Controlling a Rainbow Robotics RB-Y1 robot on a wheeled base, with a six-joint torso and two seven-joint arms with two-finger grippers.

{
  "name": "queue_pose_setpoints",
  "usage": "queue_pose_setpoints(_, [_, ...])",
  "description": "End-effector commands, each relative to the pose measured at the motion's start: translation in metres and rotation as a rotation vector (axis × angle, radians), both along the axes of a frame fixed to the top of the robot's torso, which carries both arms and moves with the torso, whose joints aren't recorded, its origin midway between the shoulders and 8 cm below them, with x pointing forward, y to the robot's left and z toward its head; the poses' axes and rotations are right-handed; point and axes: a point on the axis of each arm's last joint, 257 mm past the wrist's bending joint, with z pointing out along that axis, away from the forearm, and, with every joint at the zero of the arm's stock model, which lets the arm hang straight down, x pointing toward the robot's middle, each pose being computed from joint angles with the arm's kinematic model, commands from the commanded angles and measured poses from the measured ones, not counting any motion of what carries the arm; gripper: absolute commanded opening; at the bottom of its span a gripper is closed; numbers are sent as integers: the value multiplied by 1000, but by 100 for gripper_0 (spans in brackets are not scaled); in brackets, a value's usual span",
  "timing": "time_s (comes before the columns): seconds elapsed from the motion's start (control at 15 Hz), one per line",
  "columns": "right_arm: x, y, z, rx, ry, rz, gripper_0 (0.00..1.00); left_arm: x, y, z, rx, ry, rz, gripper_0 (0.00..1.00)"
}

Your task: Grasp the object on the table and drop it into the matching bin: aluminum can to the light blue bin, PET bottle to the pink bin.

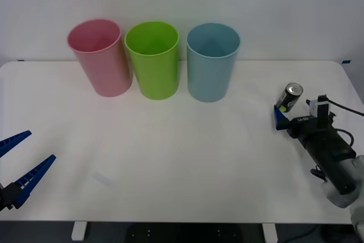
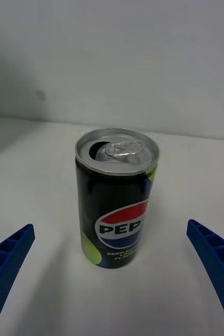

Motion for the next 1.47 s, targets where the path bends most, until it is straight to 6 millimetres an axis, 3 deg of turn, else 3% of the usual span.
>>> queue_pose_setpoints(0.07, [17,7,-4,6,24,-2,100,0,0,0,0,0,0,100])
queue_pose_setpoints(0.4, [39,8,2,-25,42,-38,100,0,0,0,0,0,0,100])
queue_pose_setpoints(0.87, [41,8,2,-34,46,-51,100,0,0,0,0,0,0,100])
queue_pose_setpoints(0.93, [41,8,2,-37,46,-50,37,0,0,0,0,0,0,100])
queue_pose_setpoints(1.0, [41,8,2,-40,46,-50,10,0,0,0,0,0,0,100])
queue_pose_setpoints(1.07, [41,8,2,-41,45,-50,1,0,0,0,0,0,0,100])
queue_pose_setpoints(1.47, [41,8,1,-42,46,-49,0,0,0,0,0,0,0,100])
